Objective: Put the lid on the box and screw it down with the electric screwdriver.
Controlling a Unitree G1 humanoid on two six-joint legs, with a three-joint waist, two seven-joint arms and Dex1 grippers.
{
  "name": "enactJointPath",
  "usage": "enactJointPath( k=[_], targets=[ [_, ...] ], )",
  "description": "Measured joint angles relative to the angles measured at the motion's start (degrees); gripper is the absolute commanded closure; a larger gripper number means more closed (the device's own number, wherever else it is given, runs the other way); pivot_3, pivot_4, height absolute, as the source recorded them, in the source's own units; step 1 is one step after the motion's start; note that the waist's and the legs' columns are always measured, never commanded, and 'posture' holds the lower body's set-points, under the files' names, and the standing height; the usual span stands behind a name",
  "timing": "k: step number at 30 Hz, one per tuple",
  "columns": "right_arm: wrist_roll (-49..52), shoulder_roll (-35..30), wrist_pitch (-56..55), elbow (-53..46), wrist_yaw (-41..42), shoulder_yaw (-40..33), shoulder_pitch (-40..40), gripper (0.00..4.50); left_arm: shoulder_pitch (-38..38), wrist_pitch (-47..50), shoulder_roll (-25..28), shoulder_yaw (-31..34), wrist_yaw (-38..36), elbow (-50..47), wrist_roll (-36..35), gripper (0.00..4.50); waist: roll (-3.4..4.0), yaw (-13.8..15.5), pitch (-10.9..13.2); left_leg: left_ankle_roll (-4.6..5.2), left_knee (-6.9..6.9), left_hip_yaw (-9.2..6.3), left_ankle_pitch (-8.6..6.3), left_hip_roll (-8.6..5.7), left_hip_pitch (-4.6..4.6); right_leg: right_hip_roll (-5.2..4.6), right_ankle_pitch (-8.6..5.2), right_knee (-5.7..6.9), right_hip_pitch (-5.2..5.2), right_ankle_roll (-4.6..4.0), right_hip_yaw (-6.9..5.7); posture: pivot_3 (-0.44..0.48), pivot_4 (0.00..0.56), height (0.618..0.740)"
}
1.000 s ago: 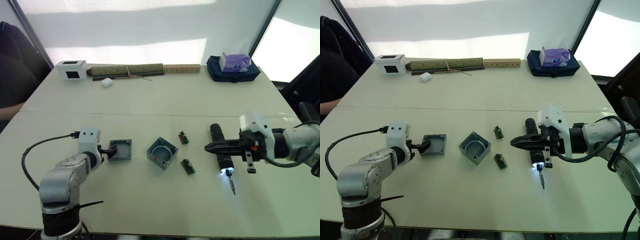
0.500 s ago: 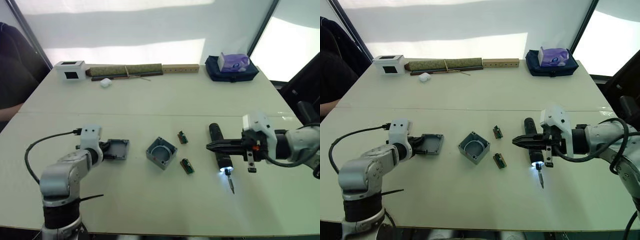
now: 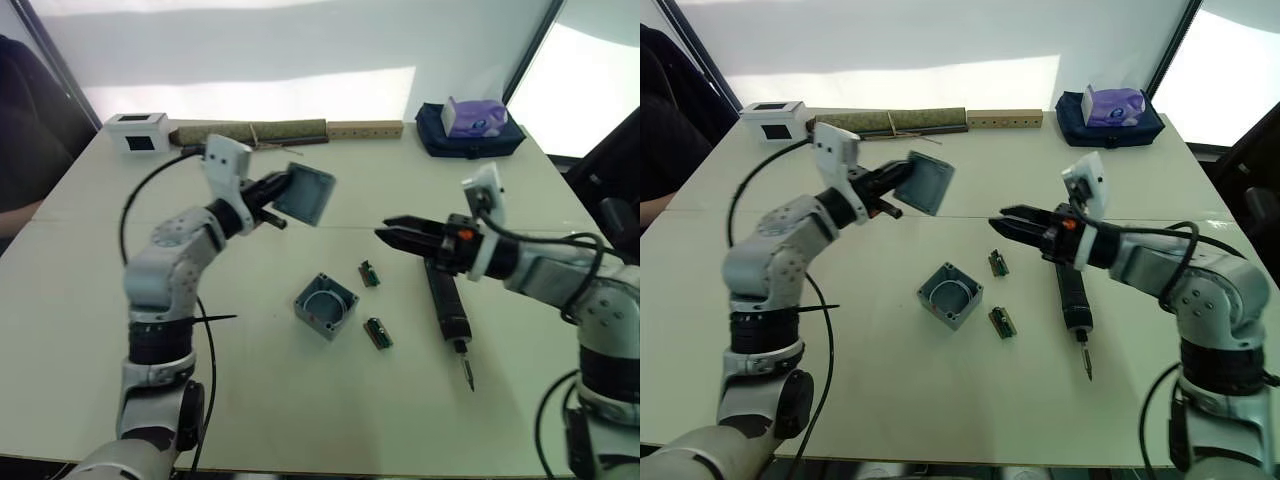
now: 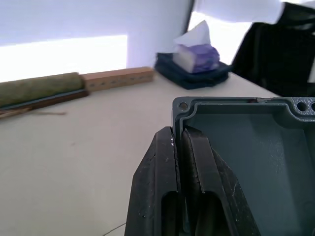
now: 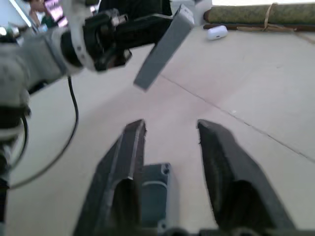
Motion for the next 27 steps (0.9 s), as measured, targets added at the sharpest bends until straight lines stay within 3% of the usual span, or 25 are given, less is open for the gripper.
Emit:
enactJointPath(
  k=[1,4,11,23,26,27],
  targets=[
    [1.8,1.5,0.82,0.57,-2.87,-0.53,-0.5,1.0,-0.04,-1.4,-0.31,-1.03,-0.44,0.95,0.12,4.5,0.0,0.0,0.0,0.01,0.0,0.01,0.0,0.0,-0.01,0.0,0.0,0.02,-0.03,0.0,0.0,0.0,0.15,0.74],
    [6.93,4.0,2.81,1.05,-10.4,-1.24,-0.74,0.08,-0.16,-5.09,-0.44,-2.69,-1.03,3.11,0.54,4.5,0.0,-0.1,0.0,0.04,-0.01,0.03,-0.01,0.0,-0.03,0.0,0.0,0.02,-0.04,0.0,0.02,0.0,0.15,0.74],
    [18.28,8.53,2.62,1.54,-24.99,-2.03,-0.63,0.08,-0.65,-8.39,-0.36,-3.62,-1.62,3.99,0.47,4.5,0.01,-0.33,0.0,0.45,0.01,0.04,-0.06,0.0,0.0,0.01,0.01,0.25,-0.06,0.0,0.02,0.0,0.15,0.74],
    [20.99,10.22,-2.1,1.0,-29.96,2.16,0.03,0.08,-0.39,-8.66,-0.6,-4.67,-0.49,3.83,-0.3,4.5,0.01,-0.5,0.0,0.54,0.05,0.05,0.15,-0.03,0.03,0.04,0.03,0.77,-0.24,-0.04,0.05,0.0,0.15,0.74],
    [21.31,10.07,-2.79,1.0,-30.06,2.39,0.03,0.76,0.07,-8.66,-0.6,-4.73,-0.37,3.45,-0.66,4.5,0.01,-0.51,0.0,0.54,0.05,0.05,0.17,-0.03,0.03,0.05,0.06,0.79,-0.24,-0.08,0.05,0.0,0.15,0.74],
    [21.32,9.9,-2.92,1.0,-30.05,2.54,0.03,1.2,0.2,-8.66,-0.6,-4.73,-0.32,3.38,-0.79,4.5,0.01,-0.52,0.0,0.55,0.05,0.05,0.17,-0.03,0.03,0.05,0.06,0.79,-0.24,-0.08,0.05,0.0,0.15,0.74]
  ],
)
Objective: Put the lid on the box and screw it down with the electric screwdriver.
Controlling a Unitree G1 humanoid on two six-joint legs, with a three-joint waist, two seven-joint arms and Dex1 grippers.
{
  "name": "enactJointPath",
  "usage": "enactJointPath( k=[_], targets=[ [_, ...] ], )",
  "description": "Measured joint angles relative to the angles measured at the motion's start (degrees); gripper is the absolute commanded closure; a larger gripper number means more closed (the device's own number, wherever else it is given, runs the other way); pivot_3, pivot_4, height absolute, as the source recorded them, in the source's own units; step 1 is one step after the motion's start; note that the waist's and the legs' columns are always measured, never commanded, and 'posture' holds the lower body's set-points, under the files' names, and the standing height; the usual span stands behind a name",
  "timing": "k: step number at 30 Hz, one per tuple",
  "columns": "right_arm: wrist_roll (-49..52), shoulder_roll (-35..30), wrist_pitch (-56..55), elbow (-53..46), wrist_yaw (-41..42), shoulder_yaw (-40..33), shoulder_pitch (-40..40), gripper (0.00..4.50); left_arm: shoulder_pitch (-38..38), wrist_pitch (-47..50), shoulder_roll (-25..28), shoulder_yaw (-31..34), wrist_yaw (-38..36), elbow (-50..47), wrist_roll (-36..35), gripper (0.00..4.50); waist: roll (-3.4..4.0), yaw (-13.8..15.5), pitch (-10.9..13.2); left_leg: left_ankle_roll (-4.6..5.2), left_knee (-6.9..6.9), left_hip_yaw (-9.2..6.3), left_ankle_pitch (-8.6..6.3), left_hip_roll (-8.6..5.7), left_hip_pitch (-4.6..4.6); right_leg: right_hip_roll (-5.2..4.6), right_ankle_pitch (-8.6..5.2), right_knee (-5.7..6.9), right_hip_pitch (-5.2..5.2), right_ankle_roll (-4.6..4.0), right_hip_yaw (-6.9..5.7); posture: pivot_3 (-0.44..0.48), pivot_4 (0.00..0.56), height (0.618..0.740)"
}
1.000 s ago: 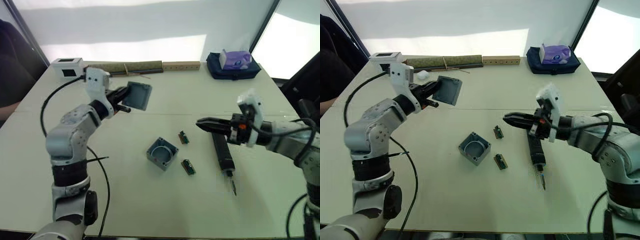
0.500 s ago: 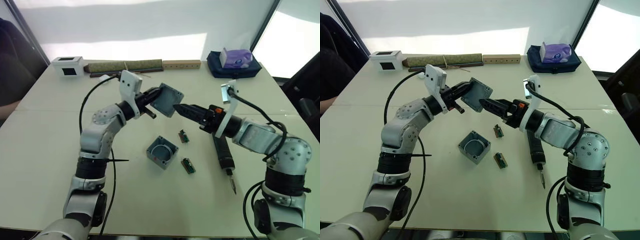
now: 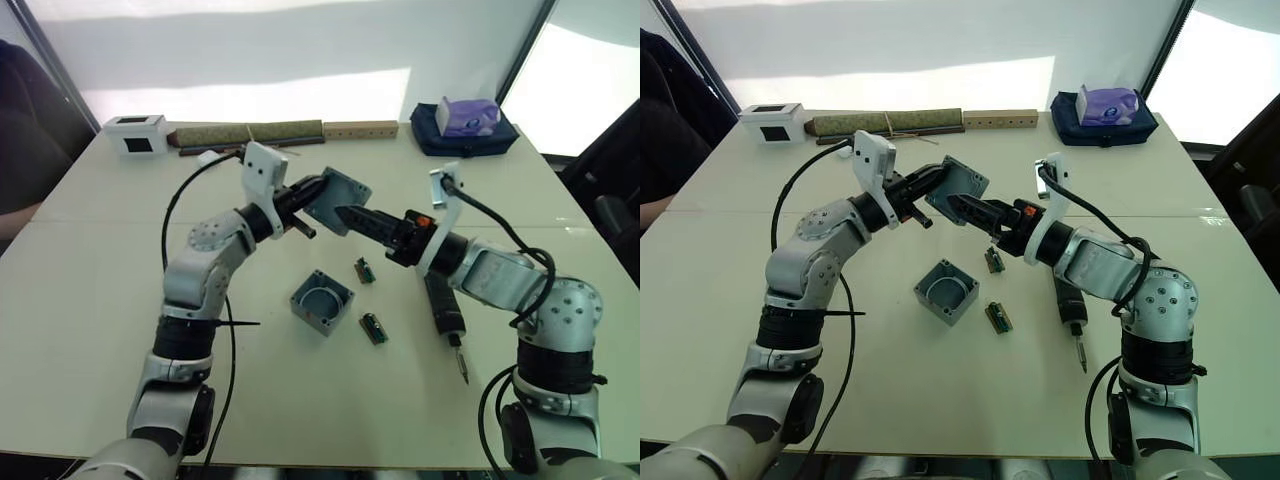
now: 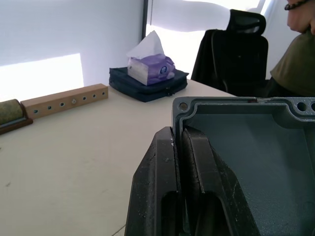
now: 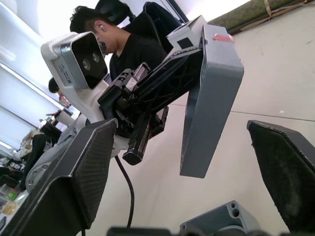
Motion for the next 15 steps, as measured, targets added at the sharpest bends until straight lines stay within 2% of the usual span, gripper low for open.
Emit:
enactJointPath(
  k=[3,6,8,9,11,13,14,15],
  targets=[
    [0.01,-0.42,-0.42,0.0,0.02,0.82,0.04,2.22,0.4,0.01,-0.01,-0.01,0.34,-0.13,-0.49,4.5,0.0,-0.06,0.0,0.0,0.0,0.0,0.0,0.0,0.0,0.0,0.0,0.0,-0.01,0.0,0.0,0.0,0.15,0.74],
    [-0.11,-0.55,-0.65,0.01,-0.08,1.08,0.49,3.49,0.4,0.01,-0.04,0.03,0.54,-1.06,-0.82,4.5,0.0,-0.04,0.0,0.0,0.0,0.0,0.0,0.0,-0.01,0.0,0.0,0.0,-0.02,0.0,0.0,0.0,0.15,0.74],
    [-0.72,-0.74,-1.08,0.37,-0.74,1.18,0.79,4.17,0.35,-0.33,-0.05,0.15,0.88,-2.24,-1.23,4.5,0.0,-0.03,0.0,0.0,0.0,0.0,0.0,0.0,-0.02,0.0,0.0,-0.01,-0.01,0.0,0.0,0.0,0.15,0.74],
    [-0.86,-0.78,-1.44,0.43,-0.75,1.4,0.87,4.32,0.33,-0.33,0.02,0.09,1.1,-2.55,-1.2,4.5,0.02,-0.03,-0.01,0.0,0.0,0.02,0.0,-0.01,-0.01,-0.01,0.0,0.0,-0.02,0.0,0.03,0.0,0.15,0.74],
    [-1.02,-0.79,-1.68,0.43,-0.75,1.63,0.87,4.33,0.39,-0.25,0.05,0.1,1.25,-2.55,-1.28,4.5,0.03,-0.02,-0.02,0.0,0.0,0.01,0.0,0.0,0.0,0.01,0.0,0.0,-0.02,0.0,0.03,0.0,0.15,0.74],
    [-1.14,-0.8,-1.87,0.43,-0.74,1.81,0.86,4.33,0.43,0.04,0.28,0.24,1.09,-2.61,-1.85,3.82,0.03,-0.03,-0.02,0.0,0.0,0.01,0.0,0.0,0.0,0.01,0.0,0.01,-0.02,0.0,0.03,0.0,0.15,0.74],
    [-1.19,-0.81,-2.08,0.43,-0.56,1.83,0.85,4.33,0.6,0.45,0.8,0.27,0.5,-2.85,-2.39,3.62,0.03,-0.09,-0.02,0.0,0.0,0.02,0.0,0.0,0.0,0.01,0.0,0.01,-0.03,0.0,0.03,0.0,0.15,0.74],
    [-1.6,-0.82,-2.47,0.38,-0.13,1.85,0.77,4.33,0.94,1.19,1.52,0.27,-0.3,-3.22,-3.19,3.06,0.03,-0.25,-0.02,0.0,0.0,0.03,0.0,-0.01,0.0,0.01,0.0,0.01,-0.03,0.0,0.05,0.0,0.15,0.74]
  ],
)
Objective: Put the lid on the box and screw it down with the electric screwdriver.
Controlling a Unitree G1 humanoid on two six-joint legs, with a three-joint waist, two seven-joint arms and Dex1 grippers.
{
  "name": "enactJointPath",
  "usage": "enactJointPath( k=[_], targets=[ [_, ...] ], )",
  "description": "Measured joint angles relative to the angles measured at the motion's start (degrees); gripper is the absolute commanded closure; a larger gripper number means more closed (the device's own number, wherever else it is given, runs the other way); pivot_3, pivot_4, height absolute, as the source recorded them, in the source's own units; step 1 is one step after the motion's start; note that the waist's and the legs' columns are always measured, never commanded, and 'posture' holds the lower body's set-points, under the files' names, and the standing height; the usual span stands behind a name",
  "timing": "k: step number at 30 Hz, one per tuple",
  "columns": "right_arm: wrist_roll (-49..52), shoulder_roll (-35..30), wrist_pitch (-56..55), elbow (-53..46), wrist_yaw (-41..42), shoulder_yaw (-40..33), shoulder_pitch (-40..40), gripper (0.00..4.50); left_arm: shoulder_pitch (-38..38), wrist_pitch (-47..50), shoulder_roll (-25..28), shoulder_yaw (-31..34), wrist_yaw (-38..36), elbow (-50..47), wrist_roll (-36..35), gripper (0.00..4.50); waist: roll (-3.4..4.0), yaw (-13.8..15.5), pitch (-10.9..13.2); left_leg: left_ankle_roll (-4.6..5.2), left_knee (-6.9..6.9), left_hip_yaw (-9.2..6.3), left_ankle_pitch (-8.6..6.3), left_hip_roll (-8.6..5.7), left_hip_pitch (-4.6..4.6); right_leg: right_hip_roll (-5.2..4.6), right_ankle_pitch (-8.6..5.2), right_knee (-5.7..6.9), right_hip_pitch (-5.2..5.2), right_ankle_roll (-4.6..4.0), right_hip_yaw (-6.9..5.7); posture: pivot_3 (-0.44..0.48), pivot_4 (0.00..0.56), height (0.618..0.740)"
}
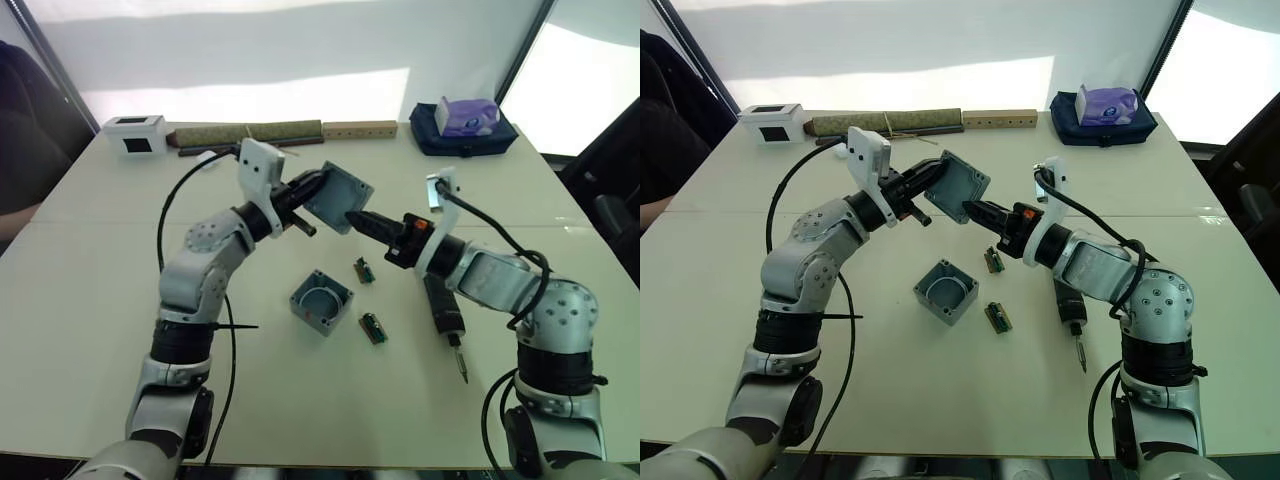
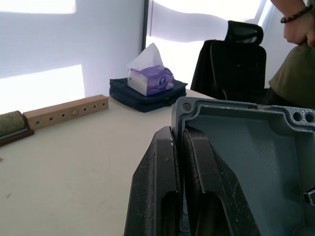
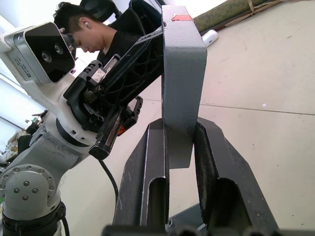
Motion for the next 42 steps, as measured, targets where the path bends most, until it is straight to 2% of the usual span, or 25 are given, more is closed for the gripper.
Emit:
enactJointPath(
  k=[4,7,8,10,12,14,16,19,22,25,30,42],
  targets=[
    [-6.12,-3.87,-2.04,-2.13,5.96,0.56,-0.25,4.33,2.34,5.5,6.81,0.54,-5.75,-1.53,-4.69,1.4,0.01,-0.77,0.01,0.0,-0.01,0.0,0.0,0.0,-0.01,0.0,0.0,-0.01,-0.03,0.0,0.01,0.0,0.15,0.74],
    [-14.93,-9.69,-4.73,-6.06,13.65,2.86,0.87,4.33,2.7,10.96,12.82,3.67,-10.07,-1.57,-9.61,0.22,0.01,-0.82,0.01,0.0,-0.03,-0.03,0.0,0.01,0.0,0.03,0.0,-0.01,-0.05,0.0,0.0,0.0,0.15,0.74],
    [-22.51,-13.44,-8.88,-7.86,18.26,6.74,1.94,4.33,2.73,13.38,16.29,3.91,-13.21,-1.82,-11.84,0.06,0.01,-0.8,0.01,0.0,-0.02,-0.02,0.0,0.0,-0.01,0.02,0.0,0.0,-0.06,0.0,0.0,0.0,0.15,0.74],
    [-31.78,-18.04,-13.53,-9.27,23.91,11.08,4.07,4.33,2.82,15.78,21.16,4.63,-17.19,-2.05,-13.73,0.06,0.02,-0.81,0.01,0.0,-0.04,-0.01,0.0,-0.02,0.02,0.02,-0.01,-0.02,-0.03,0.0,0.0,0.0,0.15,0.74],
    [-40.33,-20.31,-19.78,-9.4,28.56,14.8,5.67,4.33,2.85,16.66,23.82,4.46,-20.44,-2.04,-14.79,0.06,0.01,-0.79,0.01,0.0,-0.03,0.0,0.0,-0.05,0.03,0.0,0.0,-0.02,-0.03,0.0,0.01,0.0,0.15,0.74],
    [-54.26,-25.26,-32.8,-9.3,34.54,20.32,8.23,4.33,3.04,16.85,28.46,3.73,-25.79,-1.42,-15.42,0.06,0.0,-0.71,0.02,-0.01,-0.03,-0.01,0.01,-0.06,0.02,0.01,-0.01,-0.03,-0.04,0.0,0.01,0.0,0.15,0.74],
    [-67.36,-26.71,-46.9,-6.6,36.19,23.32,10.82,4.33,3.02,16.53,33.25,3.66,-31.63,0.07,-15.51,0.06,-0.01,-0.77,0.03,-0.03,-0.03,0.0,0.02,-0.06,0.02,0.02,-0.01,-0.04,-0.05,0.0,0.01,0.0,0.15,0.74],
    [-95.31,-31.93,-73.13,1.44,29.04,28.58,13.59,4.33,3.09,13.78,38.29,1.64,-40.64,0.88,-14.86,0.06,0.01,-0.77,0.04,-0.41,-0.03,0.09,0.23,-0.12,0.04,-0.01,-0.01,0.0,-0.11,0.0,0.1,0.0,0.15,0.74],
    [-114.83,-31.83,-86.24,5.27,19.4,29.73,14.96,4.33,3.09,11.26,38.76,0.14,-44.29,2.26,-13.44,0.06,0.01,-0.76,0.04,-0.64,-0.03,0.06,0.36,-0.11,0.04,0.02,-0.01,0.08,-0.12,0.0,0.11,0.0,0.15,0.74],
    [-126.34,-28.85,-87.76,5.9,12.23,29.15,16.89,4.33,2.98,9.92,38.77,-1.17,-45.52,4.01,-12.12,0.06,-0.02,-0.8,0.04,-0.68,-0.03,0.04,0.41,-0.07,0.07,0.09,-0.01,0.25,-0.16,-0.02,0.15,0.0,0.15,0.74],
    [-137.3,-23.58,-84.97,5.68,6.84,28.65,20.21,4.33,2.65,9.19,38.76,-2.03,-45.97,5.05,-10.91,0.06,-0.02,-0.87,0.04,-0.55,-0.03,0.04,0.43,-0.07,0.1,0.1,0.01,0.37,-0.16,-0.06,0.19,0.0,0.15,0.74],
    [-147.22,-14.26,-82.28,3.62,5.33,30.84,23.78,4.33,2.7,9.03,39.78,-3.03,-47.82,5.01,-9.17,0.06,-0.02,-0.93,0.04,-0.4,-0.03,0.04,0.48,-0.08,0.2,0.09,0.06,0.57,-0.14,-0.14,0.18,0.0,0.15,0.74]
  ],
)
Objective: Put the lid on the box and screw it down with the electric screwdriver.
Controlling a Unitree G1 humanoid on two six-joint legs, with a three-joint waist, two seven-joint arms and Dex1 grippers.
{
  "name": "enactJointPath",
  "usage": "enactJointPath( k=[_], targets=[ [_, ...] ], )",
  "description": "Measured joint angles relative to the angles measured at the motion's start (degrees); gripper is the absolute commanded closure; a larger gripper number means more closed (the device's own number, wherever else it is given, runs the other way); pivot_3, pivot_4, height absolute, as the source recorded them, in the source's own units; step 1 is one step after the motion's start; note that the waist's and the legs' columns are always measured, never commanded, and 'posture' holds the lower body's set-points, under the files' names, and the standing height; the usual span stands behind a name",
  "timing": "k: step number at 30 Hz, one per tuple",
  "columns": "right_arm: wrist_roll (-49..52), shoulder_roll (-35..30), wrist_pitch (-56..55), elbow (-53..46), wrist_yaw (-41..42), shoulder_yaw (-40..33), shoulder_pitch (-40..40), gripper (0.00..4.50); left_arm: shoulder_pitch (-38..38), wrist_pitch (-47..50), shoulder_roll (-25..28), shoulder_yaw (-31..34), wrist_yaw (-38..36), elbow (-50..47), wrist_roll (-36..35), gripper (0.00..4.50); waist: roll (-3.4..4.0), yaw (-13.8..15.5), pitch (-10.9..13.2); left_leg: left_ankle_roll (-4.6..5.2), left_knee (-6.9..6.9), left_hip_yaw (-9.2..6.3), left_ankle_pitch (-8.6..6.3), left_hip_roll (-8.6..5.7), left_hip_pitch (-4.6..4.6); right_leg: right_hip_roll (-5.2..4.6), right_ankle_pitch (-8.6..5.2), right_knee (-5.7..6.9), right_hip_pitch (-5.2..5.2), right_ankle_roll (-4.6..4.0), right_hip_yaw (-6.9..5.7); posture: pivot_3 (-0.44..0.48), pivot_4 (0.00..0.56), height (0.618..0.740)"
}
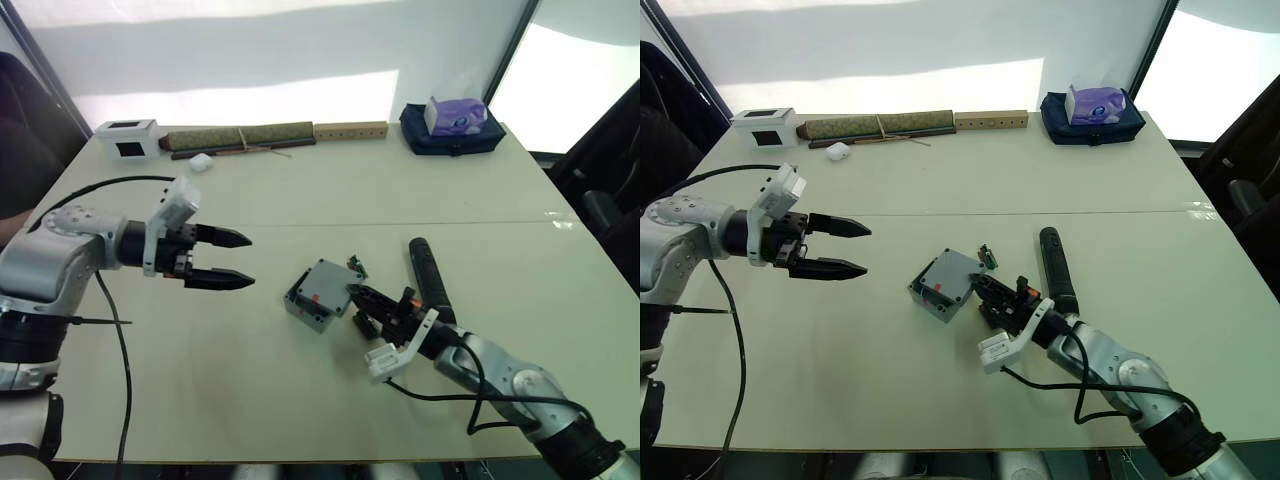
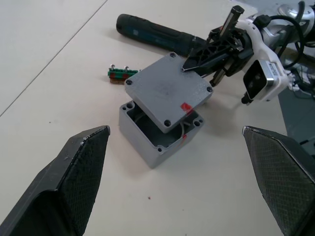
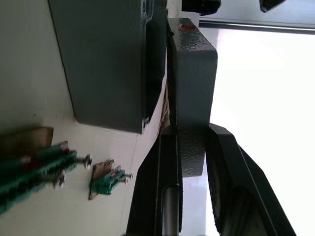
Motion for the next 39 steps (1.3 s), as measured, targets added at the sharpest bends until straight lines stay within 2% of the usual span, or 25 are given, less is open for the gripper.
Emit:
enactJointPath(
  k=[9,20,29,39],
  targets=[
    [-1.51,3.72,1.31,2.05,0.0,0.59,-2.41,4.33,1.37,-1.45,1.61,-0.01,-1.88,-0.85,1.01,0.06,0.0,0.04,0.0,-0.01,0.0,-0.01,0.03,-0.01,0.05,0.0,0.01,0.11,0.0,-0.05,0.0,0.0,0.15,0.74],
    [-1.52,4.36,1.35,3.31,0.05,0.87,-1.82,4.33,2.61,-1.71,1.86,0.06,-1.8,-2.23,1.44,0.06,-0.02,-0.07,-0.01,-0.01,0.01,0.01,0.03,-0.02,0.12,0.0,0.01,0.19,0.03,-0.05,0.03,0.0,0.15,0.74],
    [-1.67,4.58,1.43,3.29,0.14,1.17,-0.86,4.33,2.1,-3.1,1.85,0.02,-2.16,-2.33,2.16,0.06,-0.02,-0.06,-0.01,0.0,-0.01,0.02,0.02,-0.02,0.67,0.01,-0.01,0.2,0.54,-0.07,0.05,0.0,0.15,0.74],
    [-1.7,5.02,1.77,3.15,1.32,2.04,-1.53,4.33,1.41,-4.13,1.23,-0.05,-2.27,-1.67,3.19,0.06,-0.02,-0.14,-0.01,0.01,-0.01,0.02,0.02,-0.01,0.75,0.02,-0.01,0.22,0.6,-0.07,0.06,0.0,0.15,0.74]
  ],
)
